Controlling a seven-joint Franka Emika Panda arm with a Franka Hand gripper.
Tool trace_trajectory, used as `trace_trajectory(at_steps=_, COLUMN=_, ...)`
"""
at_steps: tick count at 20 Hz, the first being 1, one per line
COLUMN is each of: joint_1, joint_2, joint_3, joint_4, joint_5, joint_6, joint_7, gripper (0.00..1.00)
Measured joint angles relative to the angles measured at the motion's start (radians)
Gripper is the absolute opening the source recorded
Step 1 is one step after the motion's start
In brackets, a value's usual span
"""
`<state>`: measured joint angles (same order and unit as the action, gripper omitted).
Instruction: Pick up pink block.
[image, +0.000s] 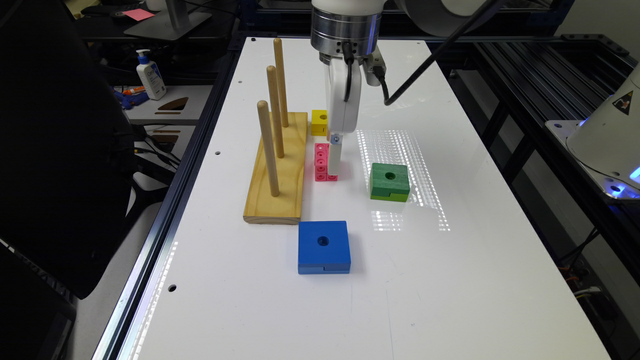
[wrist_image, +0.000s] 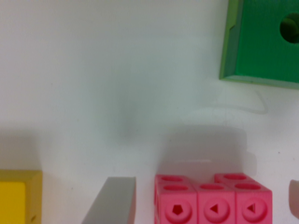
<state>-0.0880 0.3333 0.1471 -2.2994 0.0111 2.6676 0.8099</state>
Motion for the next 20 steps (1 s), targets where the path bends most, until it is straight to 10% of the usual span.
trace_trajectory(at_steps=15, joint_1=0.001, joint_2=0.101, joint_3=-0.001, joint_4=0.035, joint_5=-0.0070, joint_6=0.074, joint_7=0.002, gripper=1.00)
trace_trajectory(at_steps=16, joint_1=0.002, joint_2=0.118, joint_3=-0.001, joint_4=0.064, joint_5=-0.0071, joint_6=0.070, joint_7=0.002, gripper=0.00)
trace_trajectory(at_steps=20, joint_1=0.002, joint_2=0.118, joint_3=-0.001, joint_4=0.064, joint_5=-0.0071, joint_6=0.070, joint_7=0.002, gripper=0.00)
